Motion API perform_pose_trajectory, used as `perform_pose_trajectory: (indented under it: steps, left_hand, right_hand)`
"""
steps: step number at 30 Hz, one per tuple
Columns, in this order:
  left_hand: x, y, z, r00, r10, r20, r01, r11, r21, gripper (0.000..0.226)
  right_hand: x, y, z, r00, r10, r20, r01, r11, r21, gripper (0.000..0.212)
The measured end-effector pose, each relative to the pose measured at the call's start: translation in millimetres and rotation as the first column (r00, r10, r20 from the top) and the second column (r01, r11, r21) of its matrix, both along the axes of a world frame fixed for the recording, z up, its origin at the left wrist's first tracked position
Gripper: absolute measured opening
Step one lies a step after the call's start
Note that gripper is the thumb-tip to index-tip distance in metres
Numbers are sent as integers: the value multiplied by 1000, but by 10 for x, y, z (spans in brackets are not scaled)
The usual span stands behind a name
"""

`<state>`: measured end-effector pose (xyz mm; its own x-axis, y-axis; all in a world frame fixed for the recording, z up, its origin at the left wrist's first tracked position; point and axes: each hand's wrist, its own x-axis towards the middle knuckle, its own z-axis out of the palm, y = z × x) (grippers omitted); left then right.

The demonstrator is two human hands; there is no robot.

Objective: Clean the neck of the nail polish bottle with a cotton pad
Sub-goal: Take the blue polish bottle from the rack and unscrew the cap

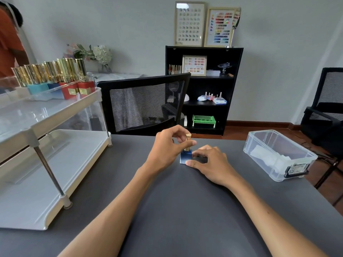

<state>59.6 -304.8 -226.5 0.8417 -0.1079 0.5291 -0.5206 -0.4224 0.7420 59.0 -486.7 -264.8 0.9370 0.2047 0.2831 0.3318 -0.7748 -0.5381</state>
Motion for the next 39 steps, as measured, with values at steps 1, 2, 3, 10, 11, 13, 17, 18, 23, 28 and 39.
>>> perform_pose_trajectory:
  steps: [1,2,3,10,11,13,17,18,23,28,39]
  left_hand:
    - [0,-10,0,1000,8,-3,-8,1000,5,22]
    - [-3,-17,4,1000,5,-13,-5,1000,11,23]
    - [-11,-20,10,999,-19,-33,19,1000,6,25]
    - [-73,56,102,964,-232,-129,222,971,-87,38]
    - [-72,73,120,966,-230,-120,220,972,-85,38]
    - [-70,103,149,972,-211,-107,206,977,-57,37]
    - [-74,111,164,981,-177,-81,179,984,20,32]
    - [-73,109,161,983,-166,-72,169,985,32,32]
    - [-38,122,155,991,-116,-59,117,993,13,28]
    - [-34,162,192,991,-125,-50,123,992,-42,22]
    - [-22,440,246,984,-136,-111,100,954,-283,15]
  right_hand:
    - [1,-1,-1,1000,1,-1,-1,1000,-3,39]
    - [5,0,-1,1000,3,-2,-3,1000,-5,39]
    - [8,-1,-4,1000,5,-4,-5,1000,-5,39]
    - [34,-14,-26,1000,6,-18,-7,1000,-5,36]
    - [37,-14,-27,1000,2,-16,-2,1000,-7,36]
    - [38,-12,-31,1000,-2,-14,2,1000,-7,37]
    - [42,-5,-37,1000,-7,-5,7,1000,-12,38]
    - [42,-4,-38,1000,-9,-3,9,1000,-11,38]
    - [42,-2,-43,1000,-11,-3,11,1000,-18,40]
    - [43,-3,-40,1000,-14,-8,14,1000,-7,41]
    - [44,-1,-19,999,-23,-28,22,999,-24,39]
